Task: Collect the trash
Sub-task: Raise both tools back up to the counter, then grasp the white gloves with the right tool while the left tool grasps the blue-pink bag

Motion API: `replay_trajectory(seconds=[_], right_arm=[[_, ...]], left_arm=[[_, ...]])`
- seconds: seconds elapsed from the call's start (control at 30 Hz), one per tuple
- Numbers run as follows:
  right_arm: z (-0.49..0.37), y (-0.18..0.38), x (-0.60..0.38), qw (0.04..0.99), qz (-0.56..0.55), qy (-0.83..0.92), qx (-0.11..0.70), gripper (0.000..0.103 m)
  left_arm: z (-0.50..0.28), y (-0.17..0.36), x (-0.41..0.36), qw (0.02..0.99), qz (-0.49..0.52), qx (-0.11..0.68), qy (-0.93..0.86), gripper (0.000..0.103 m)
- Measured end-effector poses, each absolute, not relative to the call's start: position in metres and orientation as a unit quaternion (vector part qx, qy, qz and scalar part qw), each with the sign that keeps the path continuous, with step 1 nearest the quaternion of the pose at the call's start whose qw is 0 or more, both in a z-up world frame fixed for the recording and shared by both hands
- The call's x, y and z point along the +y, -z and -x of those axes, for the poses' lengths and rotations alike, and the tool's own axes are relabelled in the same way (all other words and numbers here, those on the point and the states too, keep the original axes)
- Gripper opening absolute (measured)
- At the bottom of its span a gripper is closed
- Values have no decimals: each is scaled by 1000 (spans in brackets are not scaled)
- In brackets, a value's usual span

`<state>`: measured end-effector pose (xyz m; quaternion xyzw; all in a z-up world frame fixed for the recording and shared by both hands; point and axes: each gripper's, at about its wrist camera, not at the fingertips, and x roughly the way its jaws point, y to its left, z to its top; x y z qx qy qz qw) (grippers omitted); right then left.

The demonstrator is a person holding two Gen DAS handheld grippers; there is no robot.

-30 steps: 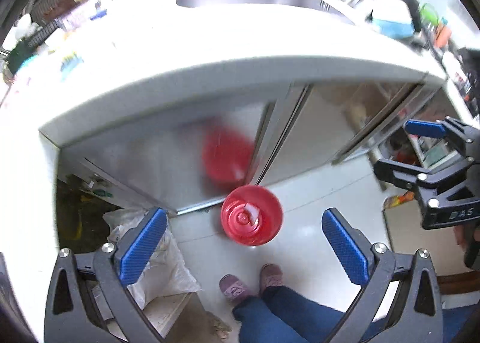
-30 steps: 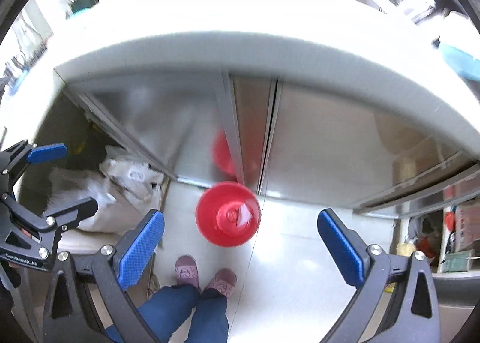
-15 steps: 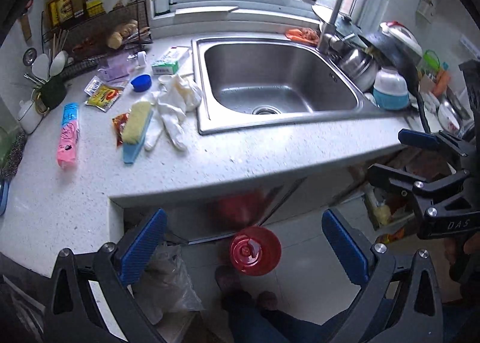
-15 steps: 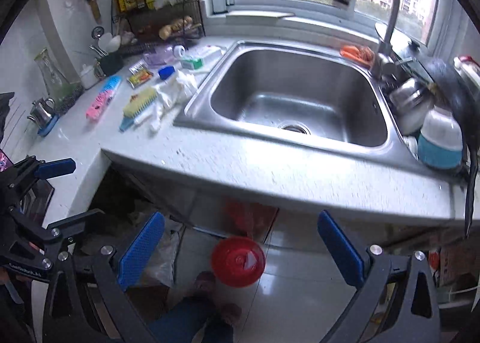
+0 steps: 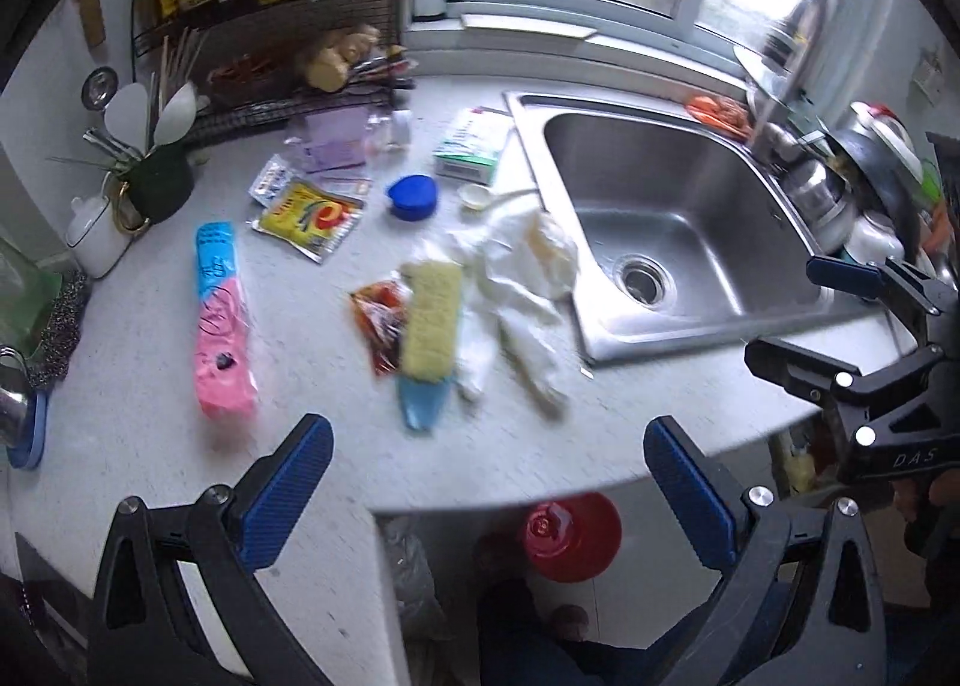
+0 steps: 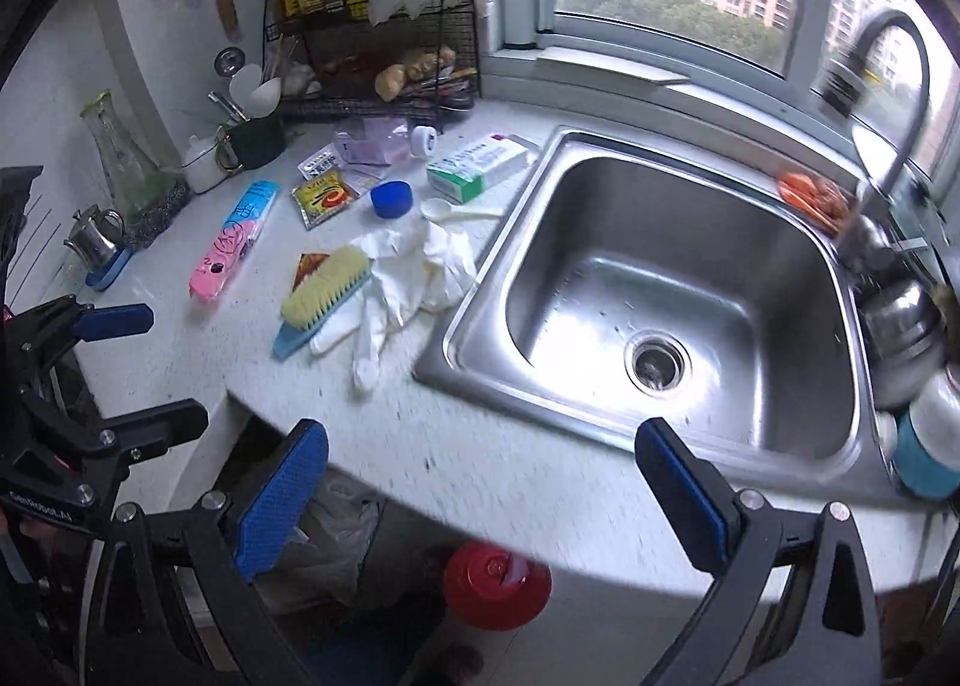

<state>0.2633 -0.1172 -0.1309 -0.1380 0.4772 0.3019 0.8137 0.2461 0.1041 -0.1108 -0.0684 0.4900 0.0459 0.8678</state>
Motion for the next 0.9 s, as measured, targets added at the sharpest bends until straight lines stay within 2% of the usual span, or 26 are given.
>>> replay_trajectory(seconds=[0.2, 0.57, 0.83, 0.87, 0.9], right_arm=[[-308, 167, -60, 793, 192, -330, 476, 102], [-357, 229, 1, 741, 237, -357, 517, 102], [-358, 242, 9, 730, 266, -364, 514, 102], [-357, 241, 10, 730, 269, -366, 511, 101], [-355, 241, 12, 729, 273, -369, 508, 96]], left_arm=[[-285, 141, 149, 857, 81, 505, -60, 103], [-318, 187, 174, 831, 76, 548, -47, 103], [-327, 197, 179, 827, 88, 553, -36, 103], [-326, 197, 179, 827, 91, 553, -36, 103], [-326, 197, 180, 827, 95, 553, -36, 103]])
